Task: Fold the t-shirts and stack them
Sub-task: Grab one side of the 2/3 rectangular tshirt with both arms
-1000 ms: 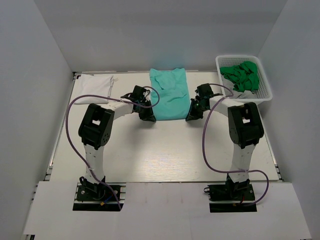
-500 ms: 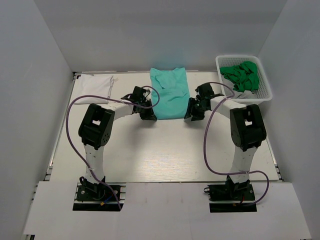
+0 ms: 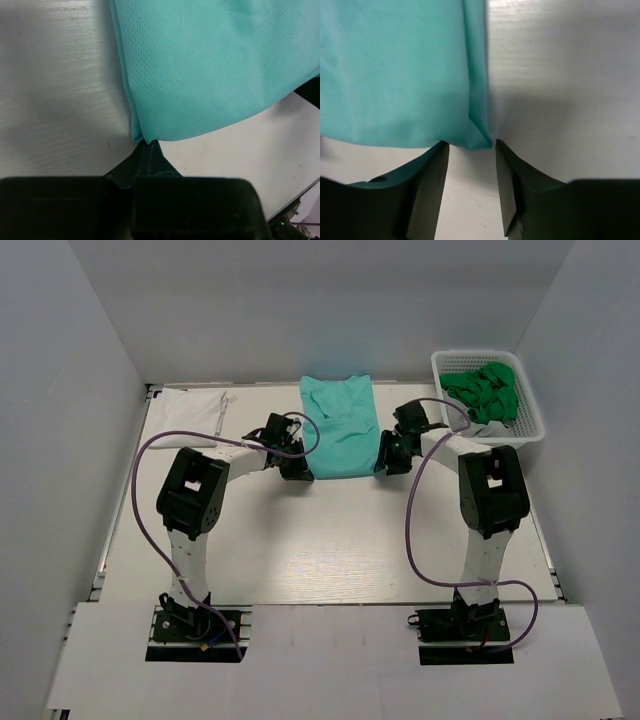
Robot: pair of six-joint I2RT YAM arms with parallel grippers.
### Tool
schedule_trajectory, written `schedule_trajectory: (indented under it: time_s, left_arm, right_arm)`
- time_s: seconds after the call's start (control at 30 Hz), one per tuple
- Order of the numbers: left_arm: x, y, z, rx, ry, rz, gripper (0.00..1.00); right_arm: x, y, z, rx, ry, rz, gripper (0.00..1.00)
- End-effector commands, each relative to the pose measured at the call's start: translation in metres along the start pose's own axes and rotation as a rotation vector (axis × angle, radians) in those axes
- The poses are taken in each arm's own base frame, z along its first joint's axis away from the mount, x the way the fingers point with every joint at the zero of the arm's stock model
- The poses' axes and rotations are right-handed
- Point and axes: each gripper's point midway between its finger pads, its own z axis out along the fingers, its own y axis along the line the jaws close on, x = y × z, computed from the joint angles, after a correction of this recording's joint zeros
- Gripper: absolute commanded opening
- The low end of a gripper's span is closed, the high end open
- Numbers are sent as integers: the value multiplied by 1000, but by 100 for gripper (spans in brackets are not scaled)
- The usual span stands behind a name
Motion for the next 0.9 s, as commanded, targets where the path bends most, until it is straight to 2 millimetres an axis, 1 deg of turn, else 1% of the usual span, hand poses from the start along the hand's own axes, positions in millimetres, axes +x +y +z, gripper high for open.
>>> schedule_trajectory:
  time_s: [0.0, 0.03, 0.07, 0.1, 0.13, 0.17, 0.2, 0.23, 0.27, 0.3, 0.33, 0.37, 0.4, 0.43, 0.47, 0.5, 0.53, 0.57, 0.6, 0.63, 0.67, 0.7, 0.73, 0.77, 0.8, 0.83, 0.87]
  left_arm:
    - [16, 28, -1, -122, 29, 15, 0]
    - [16, 28, -1, -122, 29, 15, 0]
    - [16, 28, -1, -122, 29, 15, 0]
    - [18, 29, -2, -127, 36, 13, 0]
    - [15, 26, -5, -121, 26, 16, 0]
    - [9, 22, -11, -119, 3, 21, 0]
    - [12, 22, -15, -119, 2, 8, 0]
    - [11, 20, -20, -114, -6, -2, 0]
    - [11, 17, -25, -105, -21, -12, 0]
    - [14, 14, -37, -91, -41, -18, 0]
    - [15, 12, -43, -83, -54, -24, 0]
    - [15, 10, -49, -74, -66, -20, 0]
    - [24, 10, -53, -73, -58, -14, 0]
    - [28, 8, -66, -77, -53, -16, 0]
    - [33, 11, -70, -93, -46, -19, 0]
    - [38, 7, -75, -91, -36, -11, 0]
    - [45, 8, -79, -92, -13, -3, 0]
    - [55, 4, -90, -91, 16, -1, 0]
    - [60, 4, -97, -93, 37, -6, 0]
    - [73, 0, -102, -75, 80, -6, 0]
    - [88, -3, -117, -70, 113, -6, 0]
    - [96, -8, -126, -40, 139, -10, 0]
    - [104, -12, -133, -28, 156, -18, 0]
    - [115, -10, -144, -48, 197, -42, 0]
    - [123, -18, -158, -21, 212, -35, 0]
    - [126, -19, -168, -27, 221, -39, 0]
    - [136, -19, -181, -39, 264, -63, 0]
  right_arm:
    - [-19, 5, 10, -30, -36, -10, 47]
    - [-20, 10, 11, -51, -36, -11, 41]
    - [-18, 10, 16, -56, -24, -10, 36]
    - [-20, 12, 15, -66, -25, -7, 31]
    - [-19, 14, 15, -73, -17, -11, 21]
    - [-18, 15, 12, -77, -20, -15, 16]
    - [-18, 14, 10, -80, -26, -15, 11]
    - [-17, 18, 8, -102, -30, -24, 6]
    - [-10, 19, 1, -112, -28, -42, 0]
    - [-7, 24, -4, -140, -23, -48, 0]
    - [-2, 28, -8, -163, -13, -53, 0]
    - [13, 33, -19, -200, 10, -66, 0]
    - [18, 36, -24, -219, 19, -72, 0]
    - [24, 38, -37, -238, 13, -88, 0]
    - [43, 36, -41, -253, 69, -91, 0]
    - [50, 37, -45, -264, 80, -116, 0]
    - [57, 38, -55, -272, 82, -121, 0]
    - [74, 39, -64, -292, 145, -113, 0]
    - [90, 36, -66, -293, 184, -108, 0]
    - [98, 43, -82, -311, 192, -116, 0]
    - [109, 48, -91, -341, 224, -112, 0]
    - [125, 50, -101, -365, 260, -93, 0]
    - [130, 58, -112, -389, 263, -106, 0]
    - [142, 58, -120, -396, 304, -96, 0]
    - [158, 55, -130, -386, 356, -82, 0]
    - [164, 61, -142, -410, 368, -84, 0]
    - [181, 58, -153, -396, 436, -67, 0]
